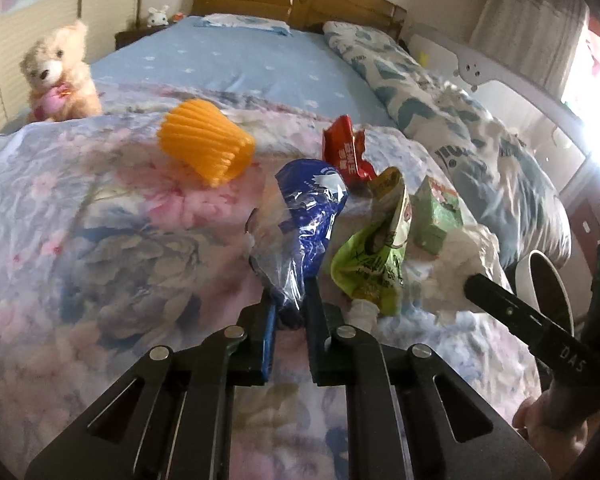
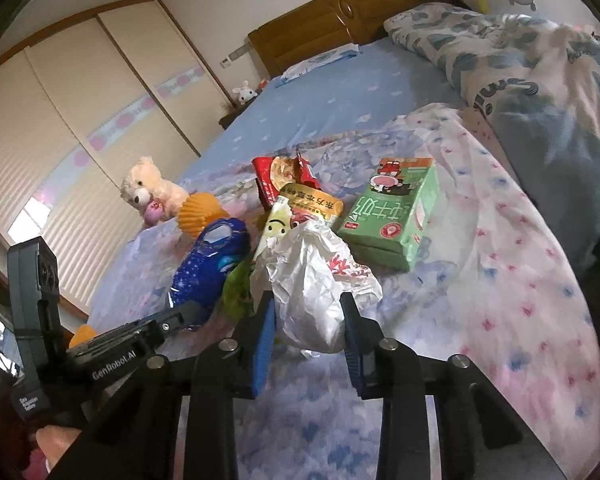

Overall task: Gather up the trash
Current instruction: 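Grasp the blue wrapper with the left tool while the right grasps the white plastic bag, then carry blue wrapper and white bag over the bin and open both tools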

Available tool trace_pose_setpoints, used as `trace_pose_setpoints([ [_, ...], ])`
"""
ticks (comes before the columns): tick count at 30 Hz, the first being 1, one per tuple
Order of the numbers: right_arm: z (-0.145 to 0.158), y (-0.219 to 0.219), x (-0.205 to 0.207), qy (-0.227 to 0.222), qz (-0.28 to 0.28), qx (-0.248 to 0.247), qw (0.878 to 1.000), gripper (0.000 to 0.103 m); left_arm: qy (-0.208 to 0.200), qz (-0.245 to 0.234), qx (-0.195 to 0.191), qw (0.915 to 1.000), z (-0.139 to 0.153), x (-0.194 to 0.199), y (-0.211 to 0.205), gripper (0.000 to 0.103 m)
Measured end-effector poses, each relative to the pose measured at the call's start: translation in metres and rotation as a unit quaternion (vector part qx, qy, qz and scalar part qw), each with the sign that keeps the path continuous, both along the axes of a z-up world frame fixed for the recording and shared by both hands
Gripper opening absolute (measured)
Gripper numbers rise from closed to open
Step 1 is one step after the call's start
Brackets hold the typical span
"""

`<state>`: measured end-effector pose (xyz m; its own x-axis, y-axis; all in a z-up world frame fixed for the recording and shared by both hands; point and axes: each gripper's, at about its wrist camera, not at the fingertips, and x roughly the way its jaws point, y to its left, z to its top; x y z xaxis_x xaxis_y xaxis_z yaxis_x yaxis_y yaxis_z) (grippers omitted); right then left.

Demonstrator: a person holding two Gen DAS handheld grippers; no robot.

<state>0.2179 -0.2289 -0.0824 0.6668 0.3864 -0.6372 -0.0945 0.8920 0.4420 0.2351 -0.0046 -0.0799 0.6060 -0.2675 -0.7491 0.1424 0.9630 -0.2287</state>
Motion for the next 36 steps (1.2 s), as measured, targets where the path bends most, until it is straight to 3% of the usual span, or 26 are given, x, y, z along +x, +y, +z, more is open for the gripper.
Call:
trace_pose_setpoints([
  [6, 0.009, -0.013, -0.026, -0.01, -0.009, 0.003, 1.0, 0.031, -0.02, 0.013, -0.012, 0.9996, 0.018, -0.03, 0.013, 0.011],
  [13, 0.012, -0.028, -0.055, -0.011, -0.025, 0.002, 1.0, 0.031, -0.028, -0.009, -0.023, 0.9993, 0.029, -0.058, 0.0, 0.011],
  [36, 0.03, -0.09, -0.133, -0.041, -0.092, 0.003, 0.995, 0.031, -0.031, -0.127, -0.018, 0.9912, 0.033, -0.121, -0.096, 0.011],
])
